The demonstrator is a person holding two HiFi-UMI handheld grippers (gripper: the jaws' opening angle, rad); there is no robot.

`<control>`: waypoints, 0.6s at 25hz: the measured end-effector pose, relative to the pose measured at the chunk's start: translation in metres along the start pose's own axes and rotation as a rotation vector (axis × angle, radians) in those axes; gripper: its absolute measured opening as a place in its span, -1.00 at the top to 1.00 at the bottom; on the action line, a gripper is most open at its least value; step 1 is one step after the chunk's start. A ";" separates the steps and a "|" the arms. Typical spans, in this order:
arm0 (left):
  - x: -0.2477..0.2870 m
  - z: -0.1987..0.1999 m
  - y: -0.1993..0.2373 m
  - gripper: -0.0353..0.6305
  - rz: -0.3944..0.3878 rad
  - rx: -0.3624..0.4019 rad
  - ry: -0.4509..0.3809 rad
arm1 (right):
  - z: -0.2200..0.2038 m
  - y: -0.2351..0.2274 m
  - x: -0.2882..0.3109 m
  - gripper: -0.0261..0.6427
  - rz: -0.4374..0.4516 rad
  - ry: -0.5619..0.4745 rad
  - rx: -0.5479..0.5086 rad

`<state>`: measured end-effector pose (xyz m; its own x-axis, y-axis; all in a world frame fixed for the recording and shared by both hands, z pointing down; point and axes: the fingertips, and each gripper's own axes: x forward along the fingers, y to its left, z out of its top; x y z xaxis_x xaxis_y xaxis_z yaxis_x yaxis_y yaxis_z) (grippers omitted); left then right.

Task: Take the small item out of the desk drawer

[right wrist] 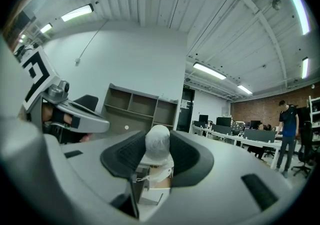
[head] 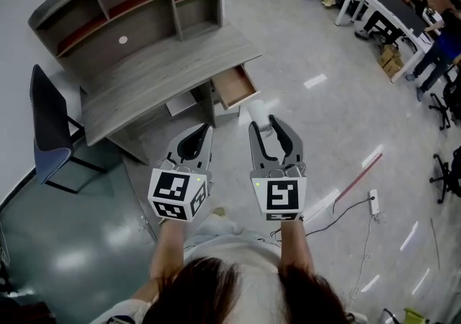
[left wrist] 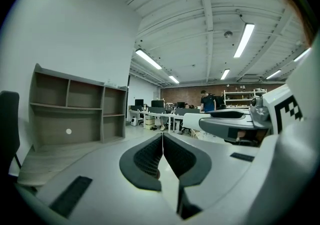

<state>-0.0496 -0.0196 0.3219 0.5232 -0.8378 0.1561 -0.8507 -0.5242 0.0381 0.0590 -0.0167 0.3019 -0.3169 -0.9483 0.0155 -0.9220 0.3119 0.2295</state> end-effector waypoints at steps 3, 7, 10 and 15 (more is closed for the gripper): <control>0.010 0.001 0.027 0.84 -0.004 -0.018 -0.006 | 0.004 0.005 0.024 0.44 -0.015 0.008 -0.018; 0.022 -0.005 0.057 0.84 -0.001 -0.045 -0.006 | -0.002 0.008 0.050 0.44 -0.029 0.032 -0.026; 0.036 -0.012 0.076 0.84 -0.001 -0.059 0.006 | -0.011 0.013 0.073 0.44 -0.022 0.053 -0.025; 0.065 -0.016 0.096 0.84 0.000 -0.061 0.028 | -0.019 0.013 0.109 0.44 0.004 0.063 -0.014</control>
<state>-0.0978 -0.1221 0.3515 0.5223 -0.8328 0.1834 -0.8527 -0.5131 0.0983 0.0167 -0.1166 0.3254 -0.3058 -0.9489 0.0782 -0.9173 0.3156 0.2428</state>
